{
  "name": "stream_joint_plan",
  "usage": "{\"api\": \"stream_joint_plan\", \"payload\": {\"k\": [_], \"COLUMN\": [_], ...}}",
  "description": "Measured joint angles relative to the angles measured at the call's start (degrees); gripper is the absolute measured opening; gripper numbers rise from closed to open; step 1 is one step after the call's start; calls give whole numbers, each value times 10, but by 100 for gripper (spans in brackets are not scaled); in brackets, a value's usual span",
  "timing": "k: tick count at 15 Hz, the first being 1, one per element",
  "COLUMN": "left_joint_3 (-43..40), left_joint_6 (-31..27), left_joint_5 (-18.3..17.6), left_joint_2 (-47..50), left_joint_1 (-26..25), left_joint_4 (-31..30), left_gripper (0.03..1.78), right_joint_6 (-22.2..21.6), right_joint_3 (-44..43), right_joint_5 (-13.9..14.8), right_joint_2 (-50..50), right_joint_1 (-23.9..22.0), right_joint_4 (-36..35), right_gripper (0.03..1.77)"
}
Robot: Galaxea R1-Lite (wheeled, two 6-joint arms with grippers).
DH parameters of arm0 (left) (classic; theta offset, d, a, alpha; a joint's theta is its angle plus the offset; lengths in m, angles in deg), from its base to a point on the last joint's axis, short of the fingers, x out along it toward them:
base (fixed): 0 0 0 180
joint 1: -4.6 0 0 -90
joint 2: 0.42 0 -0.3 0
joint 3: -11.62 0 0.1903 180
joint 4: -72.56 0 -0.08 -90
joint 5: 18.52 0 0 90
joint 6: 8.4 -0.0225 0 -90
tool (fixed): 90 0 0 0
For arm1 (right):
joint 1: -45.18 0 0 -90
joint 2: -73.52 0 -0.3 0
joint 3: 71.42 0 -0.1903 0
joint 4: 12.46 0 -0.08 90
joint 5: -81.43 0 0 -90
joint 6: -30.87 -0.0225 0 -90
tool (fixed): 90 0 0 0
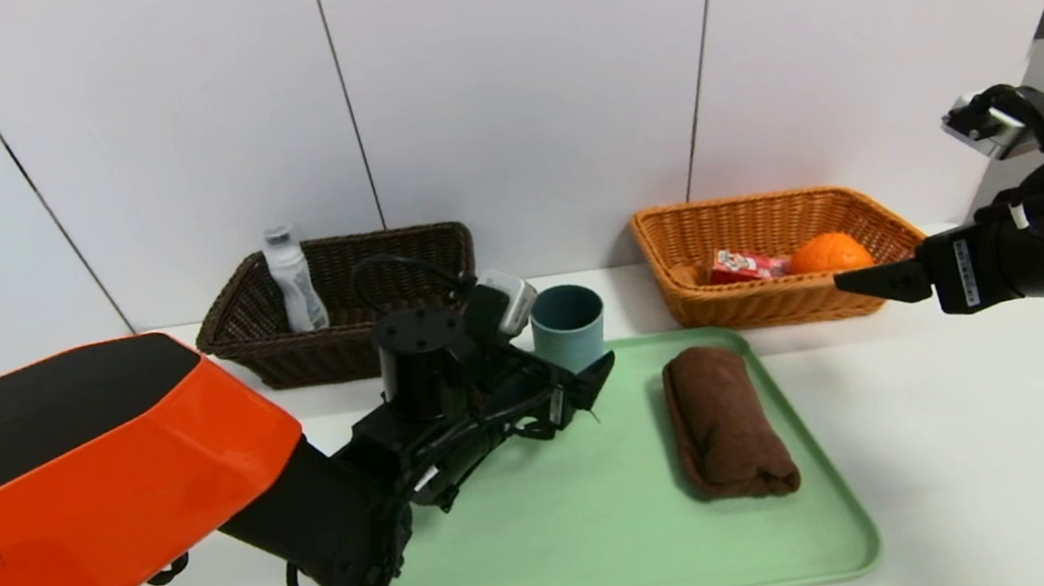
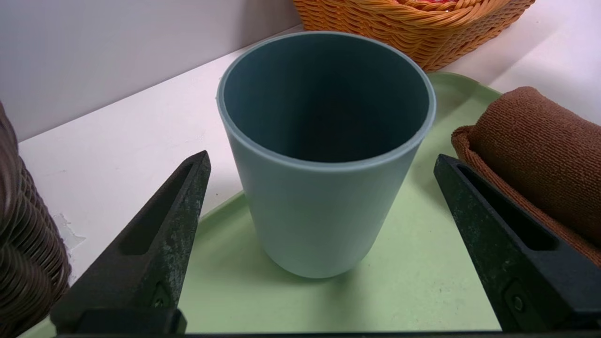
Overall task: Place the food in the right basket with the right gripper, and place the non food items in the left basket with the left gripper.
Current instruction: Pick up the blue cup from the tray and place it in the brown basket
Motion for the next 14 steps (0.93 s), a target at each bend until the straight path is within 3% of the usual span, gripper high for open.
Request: {"api": "stream_joint_plan", "payload": {"k": [14], "left_joint_3": [103], "left_joint_6": [3], "left_joint_5": [-1], "left_joint_2": [-57], "left_joint_1": [3], "left_joint_4": [35], "left_gripper": [169], "right_joint_6": [1], "right_joint_3": [2], "right_joint_5": [-1], "right_joint_2": [0], "right_joint_1": [1], "right_joint_4": [0], "right_gripper": [171]}}
